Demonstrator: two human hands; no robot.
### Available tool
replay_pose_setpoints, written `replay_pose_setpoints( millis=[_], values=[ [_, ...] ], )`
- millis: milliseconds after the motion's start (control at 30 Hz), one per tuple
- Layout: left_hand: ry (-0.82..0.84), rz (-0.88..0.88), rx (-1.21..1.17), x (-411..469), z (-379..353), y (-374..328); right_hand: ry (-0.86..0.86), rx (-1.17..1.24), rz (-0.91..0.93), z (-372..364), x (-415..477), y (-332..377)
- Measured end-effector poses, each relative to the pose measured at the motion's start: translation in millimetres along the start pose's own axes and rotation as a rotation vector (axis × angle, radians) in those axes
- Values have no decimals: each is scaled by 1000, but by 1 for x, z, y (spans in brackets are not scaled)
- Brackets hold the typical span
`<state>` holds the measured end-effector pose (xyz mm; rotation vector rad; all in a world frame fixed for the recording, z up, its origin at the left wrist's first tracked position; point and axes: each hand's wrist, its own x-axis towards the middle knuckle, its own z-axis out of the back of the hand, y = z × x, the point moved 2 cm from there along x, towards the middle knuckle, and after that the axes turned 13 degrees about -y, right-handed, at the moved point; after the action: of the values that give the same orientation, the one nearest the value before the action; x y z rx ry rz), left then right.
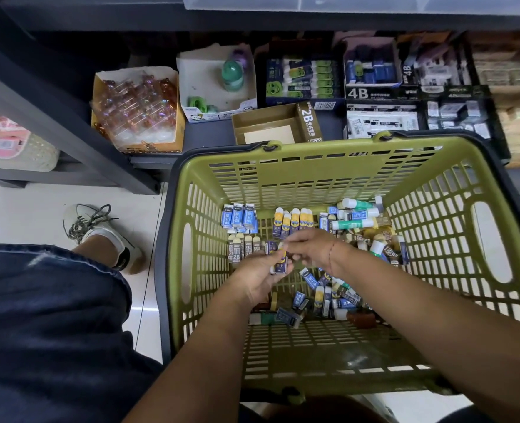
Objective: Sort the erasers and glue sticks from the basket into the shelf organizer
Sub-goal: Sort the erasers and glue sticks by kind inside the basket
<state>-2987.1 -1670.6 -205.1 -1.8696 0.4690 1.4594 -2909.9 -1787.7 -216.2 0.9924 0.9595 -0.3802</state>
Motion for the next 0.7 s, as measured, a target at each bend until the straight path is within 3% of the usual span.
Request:
replay_pose_setpoints(
  millis=[167,267,333,467,700],
  values=[
    [-77,-7,-16,-1,-3,-1,-62,163,-80,17,3,1],
    [-153,-95,78,0,0,-3,-319,154,-7,45,17,8],
    [-217,-230,214,2,-2,-9,-471,126,41,56,30,14],
    [-317,-464,569,10,-15,-20,-596,-82,180,50,48,17],
    [-254,-400,634,17,-25,-16,-673,-272,245,39,53,12]
  ],
)
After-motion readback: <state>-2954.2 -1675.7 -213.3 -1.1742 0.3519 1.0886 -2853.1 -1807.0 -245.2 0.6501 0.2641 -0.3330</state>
